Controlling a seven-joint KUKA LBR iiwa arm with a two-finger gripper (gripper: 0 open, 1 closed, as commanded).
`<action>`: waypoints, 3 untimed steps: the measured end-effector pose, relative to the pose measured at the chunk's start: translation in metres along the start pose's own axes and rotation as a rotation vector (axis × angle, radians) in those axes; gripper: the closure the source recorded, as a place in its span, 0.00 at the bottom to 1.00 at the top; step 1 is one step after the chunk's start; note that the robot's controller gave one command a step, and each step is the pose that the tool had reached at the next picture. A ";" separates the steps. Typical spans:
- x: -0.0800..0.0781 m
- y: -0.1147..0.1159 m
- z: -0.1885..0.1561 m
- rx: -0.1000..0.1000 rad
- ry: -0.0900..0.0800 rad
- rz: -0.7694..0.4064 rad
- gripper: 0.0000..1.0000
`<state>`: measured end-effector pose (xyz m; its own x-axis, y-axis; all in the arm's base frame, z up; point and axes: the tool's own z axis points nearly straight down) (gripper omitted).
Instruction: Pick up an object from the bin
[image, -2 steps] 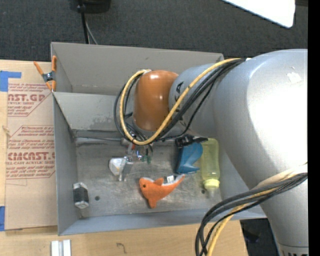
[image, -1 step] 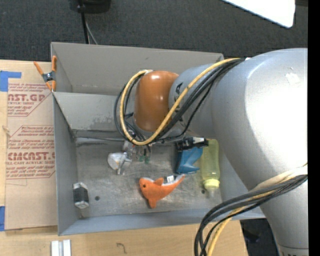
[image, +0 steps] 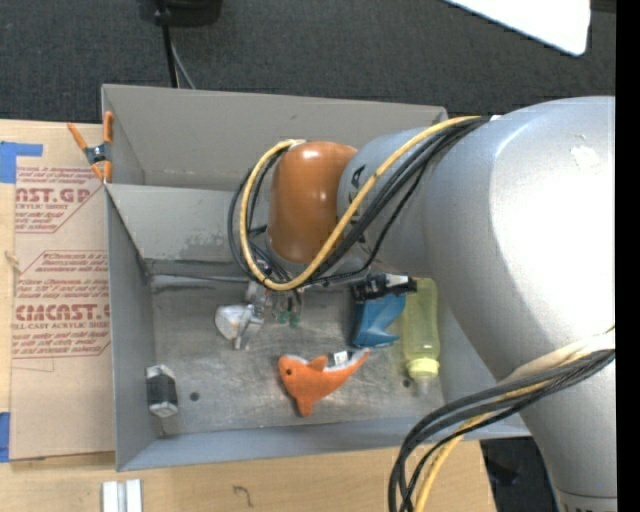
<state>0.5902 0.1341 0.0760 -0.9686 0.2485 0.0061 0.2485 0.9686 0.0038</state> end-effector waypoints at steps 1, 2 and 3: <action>0.001 0.000 -0.003 0.001 -0.001 0.000 1.00; 0.002 -0.002 -0.015 0.004 -0.001 0.001 1.00; 0.003 -0.002 -0.036 0.006 0.001 0.001 1.00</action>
Offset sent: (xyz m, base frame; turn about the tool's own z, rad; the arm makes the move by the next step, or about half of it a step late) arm -0.0001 -0.0002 0.0680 0.0000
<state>0.5873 0.1325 0.1118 -0.9684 0.2494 0.0070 0.2493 0.9684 -0.0023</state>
